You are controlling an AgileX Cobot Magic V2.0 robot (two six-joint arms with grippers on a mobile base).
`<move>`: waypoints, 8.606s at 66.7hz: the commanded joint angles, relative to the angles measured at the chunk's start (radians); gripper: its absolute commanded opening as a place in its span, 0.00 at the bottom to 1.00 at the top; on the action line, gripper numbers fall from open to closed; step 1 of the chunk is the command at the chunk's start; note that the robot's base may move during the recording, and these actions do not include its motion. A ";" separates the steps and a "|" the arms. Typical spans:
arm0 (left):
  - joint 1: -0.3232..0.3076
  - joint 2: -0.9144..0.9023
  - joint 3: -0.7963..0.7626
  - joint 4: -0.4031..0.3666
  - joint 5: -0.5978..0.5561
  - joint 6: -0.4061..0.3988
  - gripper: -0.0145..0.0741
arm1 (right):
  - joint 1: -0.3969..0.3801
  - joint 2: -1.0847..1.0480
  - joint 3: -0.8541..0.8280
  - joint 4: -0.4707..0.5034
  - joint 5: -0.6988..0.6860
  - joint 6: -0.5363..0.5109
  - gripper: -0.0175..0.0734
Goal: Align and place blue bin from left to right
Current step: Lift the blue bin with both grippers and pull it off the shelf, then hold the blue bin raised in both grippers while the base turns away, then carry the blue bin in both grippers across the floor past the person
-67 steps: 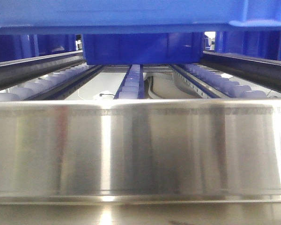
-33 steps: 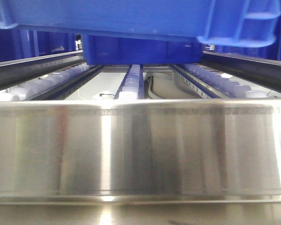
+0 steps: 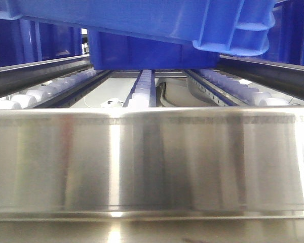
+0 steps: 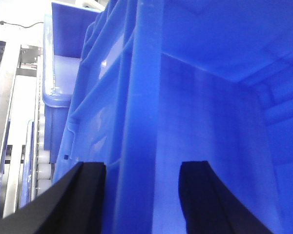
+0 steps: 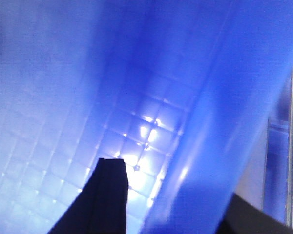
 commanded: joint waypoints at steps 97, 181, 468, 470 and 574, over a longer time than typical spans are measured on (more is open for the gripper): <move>-0.022 -0.031 -0.020 -0.111 -0.116 0.017 0.04 | 0.010 -0.009 -0.018 0.075 -0.090 0.010 0.12; -0.022 -0.031 -0.020 -0.111 -0.116 0.017 0.04 | 0.010 -0.009 -0.018 0.075 -0.090 0.010 0.12; -0.022 -0.031 -0.020 -0.111 -0.116 0.017 0.04 | 0.010 -0.009 -0.018 0.075 -0.090 0.010 0.12; -0.022 -0.031 -0.020 -0.111 -0.116 0.017 0.04 | 0.010 -0.009 -0.018 0.075 -0.090 0.010 0.12; -0.022 -0.031 -0.020 -0.111 -0.116 0.017 0.04 | 0.010 -0.009 -0.018 0.075 -0.090 0.010 0.12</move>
